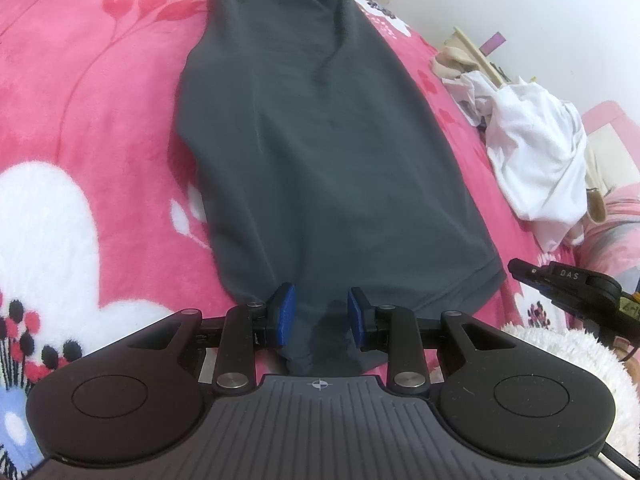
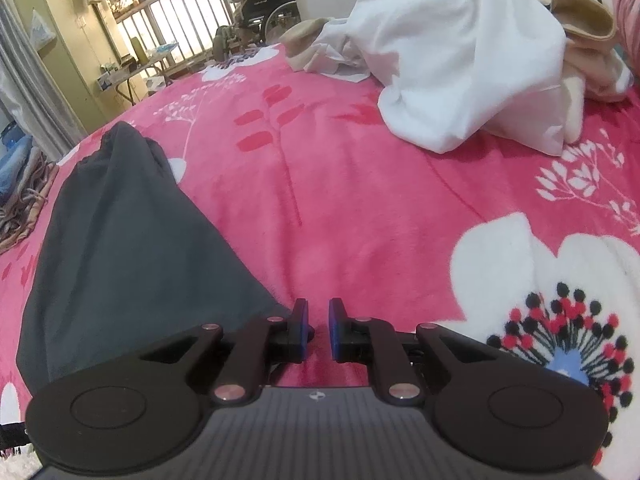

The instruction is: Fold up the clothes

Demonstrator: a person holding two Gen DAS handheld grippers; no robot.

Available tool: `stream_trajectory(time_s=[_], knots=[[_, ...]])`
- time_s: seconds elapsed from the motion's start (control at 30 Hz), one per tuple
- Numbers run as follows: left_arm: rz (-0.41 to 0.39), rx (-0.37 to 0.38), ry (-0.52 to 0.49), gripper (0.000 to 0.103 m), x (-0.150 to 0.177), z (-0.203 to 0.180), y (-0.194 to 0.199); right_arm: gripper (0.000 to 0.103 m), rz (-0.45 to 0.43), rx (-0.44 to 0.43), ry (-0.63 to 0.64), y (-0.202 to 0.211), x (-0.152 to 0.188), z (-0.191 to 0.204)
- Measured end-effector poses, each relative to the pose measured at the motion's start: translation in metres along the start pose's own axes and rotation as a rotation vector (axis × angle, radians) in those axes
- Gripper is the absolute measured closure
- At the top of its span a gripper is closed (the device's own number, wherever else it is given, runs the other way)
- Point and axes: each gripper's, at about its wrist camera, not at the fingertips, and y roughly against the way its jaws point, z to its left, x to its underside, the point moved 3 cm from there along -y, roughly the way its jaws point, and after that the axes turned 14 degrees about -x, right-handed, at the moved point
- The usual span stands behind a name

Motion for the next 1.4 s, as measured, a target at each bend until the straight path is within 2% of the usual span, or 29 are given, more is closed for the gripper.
stream_trajectory(time_s=[1.4], knots=[[-0.01,-0.008,-0.007,0.074,0.0009,-0.0017,0.0003,0.09,0.015,-0.002,-0.003,-0.0015,0.0022,-0.0021]])
